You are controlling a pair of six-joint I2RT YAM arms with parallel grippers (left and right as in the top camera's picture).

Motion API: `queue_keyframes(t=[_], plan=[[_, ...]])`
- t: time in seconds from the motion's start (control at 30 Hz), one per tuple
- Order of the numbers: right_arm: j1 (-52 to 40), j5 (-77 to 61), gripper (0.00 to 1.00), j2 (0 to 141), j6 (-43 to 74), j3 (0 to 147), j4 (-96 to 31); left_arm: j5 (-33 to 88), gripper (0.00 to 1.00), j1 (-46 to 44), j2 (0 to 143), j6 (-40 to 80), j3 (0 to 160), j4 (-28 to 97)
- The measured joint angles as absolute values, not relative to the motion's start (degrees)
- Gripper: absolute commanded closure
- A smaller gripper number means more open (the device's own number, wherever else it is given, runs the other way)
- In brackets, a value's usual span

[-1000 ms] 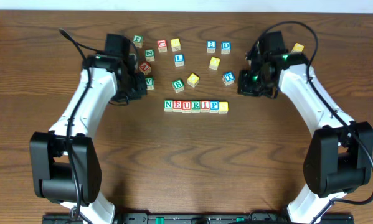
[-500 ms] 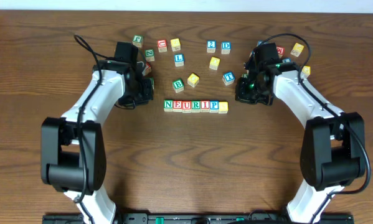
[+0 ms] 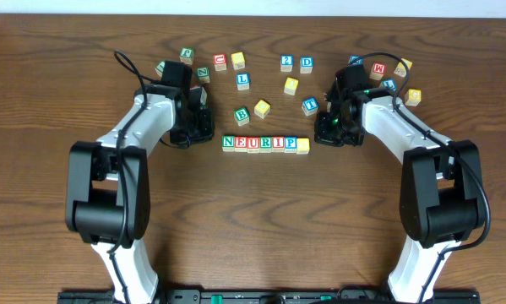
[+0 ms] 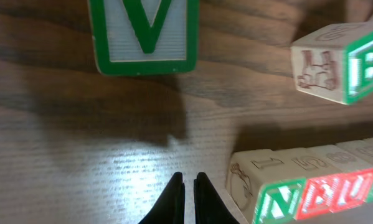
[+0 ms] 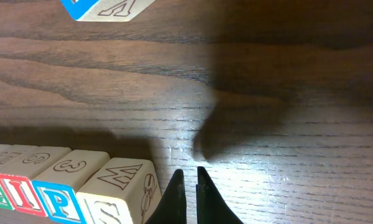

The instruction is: Spell out NEURIPS

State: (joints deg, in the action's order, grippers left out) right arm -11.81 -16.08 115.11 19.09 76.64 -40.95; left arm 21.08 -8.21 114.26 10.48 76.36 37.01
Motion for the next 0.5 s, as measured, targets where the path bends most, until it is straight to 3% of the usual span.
queue_keyframes(t=[0.5], plan=[[-15.1,-13.6,0.98,115.1,19.1,76.6,-40.1,23.9,0.93,-9.2,117.0,9.7,76.4,36.0]])
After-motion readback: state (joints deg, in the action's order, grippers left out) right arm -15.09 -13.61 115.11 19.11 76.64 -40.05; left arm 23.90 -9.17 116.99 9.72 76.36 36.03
